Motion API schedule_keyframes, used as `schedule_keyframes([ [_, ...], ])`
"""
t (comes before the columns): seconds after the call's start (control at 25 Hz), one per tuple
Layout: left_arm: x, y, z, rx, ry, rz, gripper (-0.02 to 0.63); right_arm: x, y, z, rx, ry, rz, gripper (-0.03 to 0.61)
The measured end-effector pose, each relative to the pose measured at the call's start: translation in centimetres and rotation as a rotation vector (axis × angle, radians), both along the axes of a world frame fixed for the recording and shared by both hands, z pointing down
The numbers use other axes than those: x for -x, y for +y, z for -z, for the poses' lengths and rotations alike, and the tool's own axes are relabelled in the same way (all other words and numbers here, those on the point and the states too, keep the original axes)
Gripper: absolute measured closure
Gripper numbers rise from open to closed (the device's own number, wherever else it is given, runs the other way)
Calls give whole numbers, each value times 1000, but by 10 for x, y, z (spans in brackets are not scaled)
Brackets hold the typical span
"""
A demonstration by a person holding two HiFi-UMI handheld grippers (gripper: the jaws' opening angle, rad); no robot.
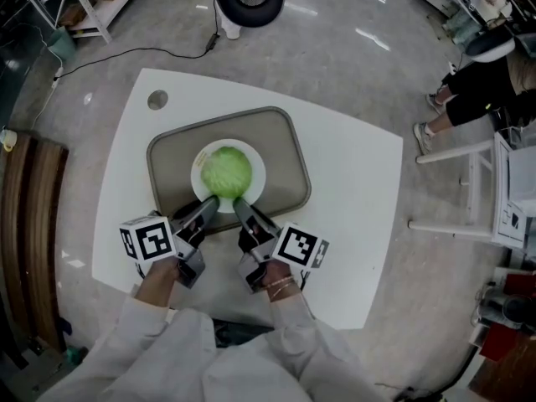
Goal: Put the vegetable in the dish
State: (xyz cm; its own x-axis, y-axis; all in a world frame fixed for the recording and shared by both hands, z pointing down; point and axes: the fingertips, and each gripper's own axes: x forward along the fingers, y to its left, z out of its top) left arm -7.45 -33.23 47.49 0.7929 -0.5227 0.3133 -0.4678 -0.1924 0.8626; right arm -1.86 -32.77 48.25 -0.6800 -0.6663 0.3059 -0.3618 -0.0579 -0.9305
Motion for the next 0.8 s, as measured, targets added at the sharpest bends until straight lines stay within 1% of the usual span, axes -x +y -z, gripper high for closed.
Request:
schedule_keyframes([
  [0.12, 0, -3, -7, 13, -2, -2, 548, 1, -3, -5, 17, -19, -7, 535],
  [0.24, -1, -6, -9, 21, -1, -1, 548, -2, -5, -12, 30, 16, -4, 535],
  [0.32, 0, -9, -11, 26, -3, 2, 548, -1, -7, -14, 36, 19, -6, 535],
  [0.48, 0, -11, -14, 34, -2, 8, 548, 3, -11, -13, 40, -35, -19, 535],
  [0.68, 7, -17, -23, 45, -33, 15, 548, 7, -17, -19, 50, -49, -23, 535],
  [0.8, 6, -17, -23, 50, -24, 11, 548, 6, -16, -21, 63, -60, -29, 535],
])
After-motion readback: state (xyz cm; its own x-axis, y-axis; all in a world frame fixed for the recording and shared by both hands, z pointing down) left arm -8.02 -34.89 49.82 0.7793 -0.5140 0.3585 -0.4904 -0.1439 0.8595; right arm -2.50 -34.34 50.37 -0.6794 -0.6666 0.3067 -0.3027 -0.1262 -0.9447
